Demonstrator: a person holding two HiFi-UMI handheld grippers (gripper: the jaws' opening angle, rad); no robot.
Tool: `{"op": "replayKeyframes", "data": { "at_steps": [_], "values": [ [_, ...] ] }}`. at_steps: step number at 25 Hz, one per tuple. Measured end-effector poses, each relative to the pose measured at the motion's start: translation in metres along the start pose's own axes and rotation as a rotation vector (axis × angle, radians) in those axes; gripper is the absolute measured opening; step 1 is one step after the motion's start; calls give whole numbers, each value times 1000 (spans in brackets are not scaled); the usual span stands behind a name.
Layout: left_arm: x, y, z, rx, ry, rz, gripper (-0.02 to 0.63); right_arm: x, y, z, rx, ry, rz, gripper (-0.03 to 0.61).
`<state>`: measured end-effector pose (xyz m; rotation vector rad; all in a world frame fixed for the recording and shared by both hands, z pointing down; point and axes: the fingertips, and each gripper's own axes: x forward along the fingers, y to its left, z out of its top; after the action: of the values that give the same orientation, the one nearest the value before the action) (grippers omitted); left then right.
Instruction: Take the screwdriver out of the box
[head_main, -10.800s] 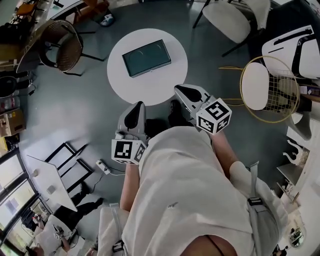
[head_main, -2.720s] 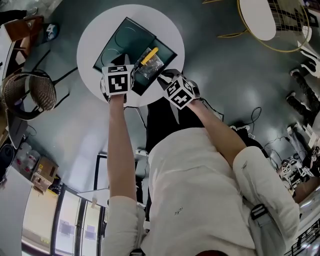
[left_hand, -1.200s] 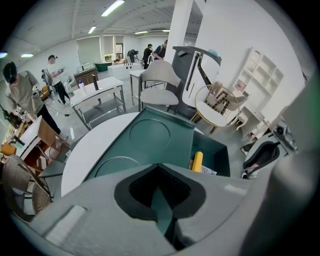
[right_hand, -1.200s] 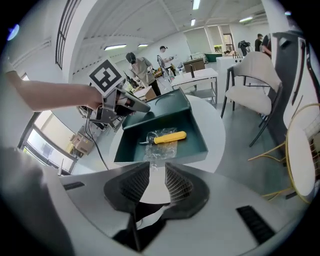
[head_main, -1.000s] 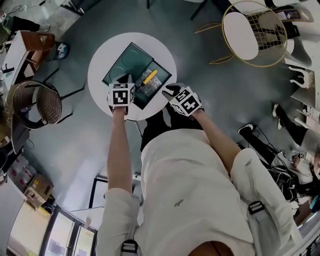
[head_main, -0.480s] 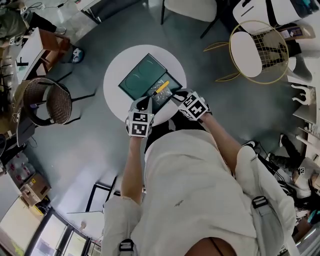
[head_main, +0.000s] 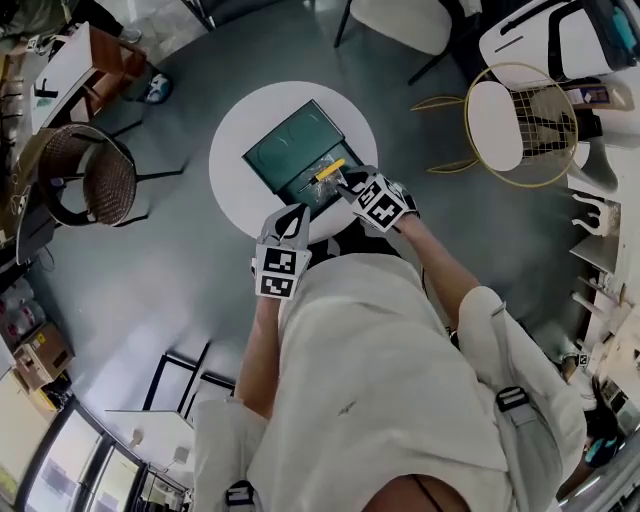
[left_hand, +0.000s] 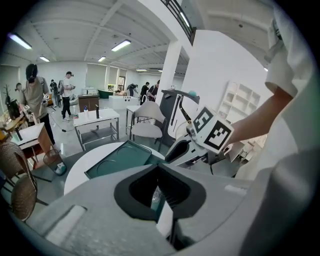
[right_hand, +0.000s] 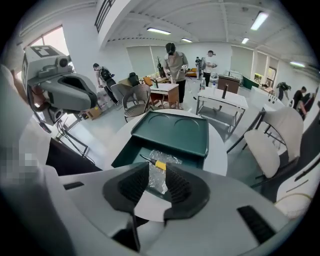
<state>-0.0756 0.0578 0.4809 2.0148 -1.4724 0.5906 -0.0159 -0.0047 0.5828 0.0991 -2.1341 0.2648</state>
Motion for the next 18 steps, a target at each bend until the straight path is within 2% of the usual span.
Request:
{"op": "replayKeyframes", "data": {
  "at_steps": [6,10,18],
  "values": [
    [-14,10,-2,-42,-33,39,9,23,2,4,-230,86,6,118],
    [-25,19,-7,-83,-50,64,9,41,1,4,-347,137,15,123],
    [-32,23,-28,-145,-20,112,9,72,-7,-6,-631,249,11,129]
  ]
}}
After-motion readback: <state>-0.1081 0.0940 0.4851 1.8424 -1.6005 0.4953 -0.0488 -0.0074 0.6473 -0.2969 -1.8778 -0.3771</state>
